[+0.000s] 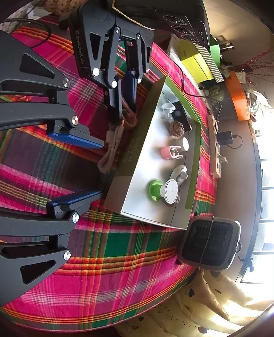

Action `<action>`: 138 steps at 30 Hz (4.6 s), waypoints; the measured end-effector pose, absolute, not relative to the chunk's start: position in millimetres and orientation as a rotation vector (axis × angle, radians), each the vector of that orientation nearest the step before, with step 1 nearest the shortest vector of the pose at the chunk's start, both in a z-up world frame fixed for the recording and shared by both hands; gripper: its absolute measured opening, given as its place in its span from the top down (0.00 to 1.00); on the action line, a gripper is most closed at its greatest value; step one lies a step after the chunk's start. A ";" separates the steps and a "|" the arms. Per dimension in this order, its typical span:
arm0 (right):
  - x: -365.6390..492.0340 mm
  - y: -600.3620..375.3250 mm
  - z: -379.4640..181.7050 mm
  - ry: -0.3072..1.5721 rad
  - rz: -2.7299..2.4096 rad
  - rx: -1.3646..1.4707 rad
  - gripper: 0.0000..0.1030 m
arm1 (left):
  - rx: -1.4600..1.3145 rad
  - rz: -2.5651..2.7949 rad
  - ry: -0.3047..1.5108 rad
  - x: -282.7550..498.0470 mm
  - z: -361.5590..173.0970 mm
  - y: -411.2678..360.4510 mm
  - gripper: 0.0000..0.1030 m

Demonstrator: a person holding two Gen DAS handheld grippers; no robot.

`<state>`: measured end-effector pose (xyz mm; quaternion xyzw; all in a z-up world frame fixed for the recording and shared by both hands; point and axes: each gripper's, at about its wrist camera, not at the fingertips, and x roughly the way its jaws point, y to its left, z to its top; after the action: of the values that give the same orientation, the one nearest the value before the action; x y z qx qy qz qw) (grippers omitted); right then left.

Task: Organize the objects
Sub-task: 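Lower the left tool onto the pink-and-white ear hook and close it, then lower the right tool onto the white USB cable and close it, then carry the ear hook and white cable over into the box with both tools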

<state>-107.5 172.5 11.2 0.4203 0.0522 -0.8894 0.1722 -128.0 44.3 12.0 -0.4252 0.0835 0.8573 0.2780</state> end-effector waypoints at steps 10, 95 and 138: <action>-112.3 162.0 17.3 0.175 -2.511 1.139 0.60 | -1.161 2.359 0.189 -122.4 11.7 26.6 0.79; -114.7 131.5 2.1 0.225 -2.450 1.174 0.81 | -1.175 2.482 0.152 -115.4 11.0 19.6 0.80; -101.8 136.7 14.5 0.148 -2.488 1.148 0.81 | -1.162 2.525 0.144 -104.4 23.5 20.8 0.80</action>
<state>-101.8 136.7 14.5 0.4101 0.0528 -0.8888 0.1977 -104.4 20.8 23.5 -0.4109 0.0510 0.8927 0.1782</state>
